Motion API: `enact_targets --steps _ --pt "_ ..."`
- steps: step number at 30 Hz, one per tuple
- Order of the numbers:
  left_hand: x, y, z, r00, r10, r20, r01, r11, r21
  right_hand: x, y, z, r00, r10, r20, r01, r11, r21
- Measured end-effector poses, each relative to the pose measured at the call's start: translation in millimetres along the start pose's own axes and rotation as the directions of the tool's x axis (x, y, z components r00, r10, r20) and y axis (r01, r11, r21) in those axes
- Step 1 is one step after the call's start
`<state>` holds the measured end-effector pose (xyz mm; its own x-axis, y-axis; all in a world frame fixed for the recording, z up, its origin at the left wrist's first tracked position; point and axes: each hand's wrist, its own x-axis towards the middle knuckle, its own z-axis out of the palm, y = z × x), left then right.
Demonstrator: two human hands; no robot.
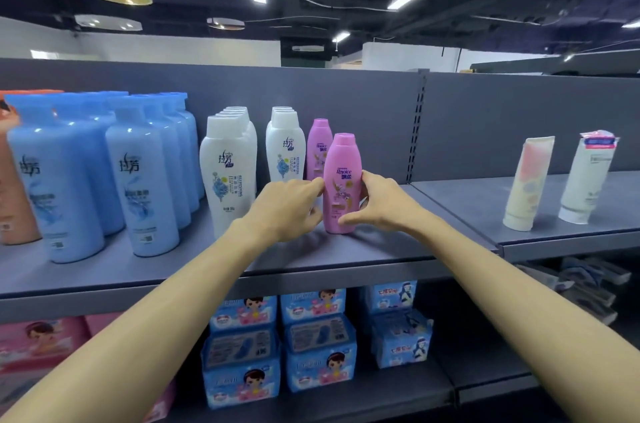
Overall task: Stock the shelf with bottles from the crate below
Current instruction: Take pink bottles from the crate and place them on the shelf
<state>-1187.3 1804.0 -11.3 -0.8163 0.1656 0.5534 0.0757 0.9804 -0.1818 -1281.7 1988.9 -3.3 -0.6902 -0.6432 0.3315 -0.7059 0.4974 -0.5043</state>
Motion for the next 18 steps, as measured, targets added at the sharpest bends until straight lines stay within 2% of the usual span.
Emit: enact_targets --steps 3,10,18 --pt "6.5 -1.7 8.5 0.997 -0.075 0.004 0.075 0.997 0.023 15.1 9.1 6.2 1.0 0.002 -0.013 -0.001 1.0 0.026" --pt "17.0 1.3 34.7 0.954 -0.287 -0.087 0.297 0.945 0.134 56.3 27.6 20.7 0.999 0.023 -0.041 -0.02 0.996 0.084" --pt "18.5 -7.4 48.7 0.929 -0.222 -0.295 0.275 0.949 0.151 100.8 38.7 28.6 0.998 0.062 -0.029 -0.059 0.994 0.096"
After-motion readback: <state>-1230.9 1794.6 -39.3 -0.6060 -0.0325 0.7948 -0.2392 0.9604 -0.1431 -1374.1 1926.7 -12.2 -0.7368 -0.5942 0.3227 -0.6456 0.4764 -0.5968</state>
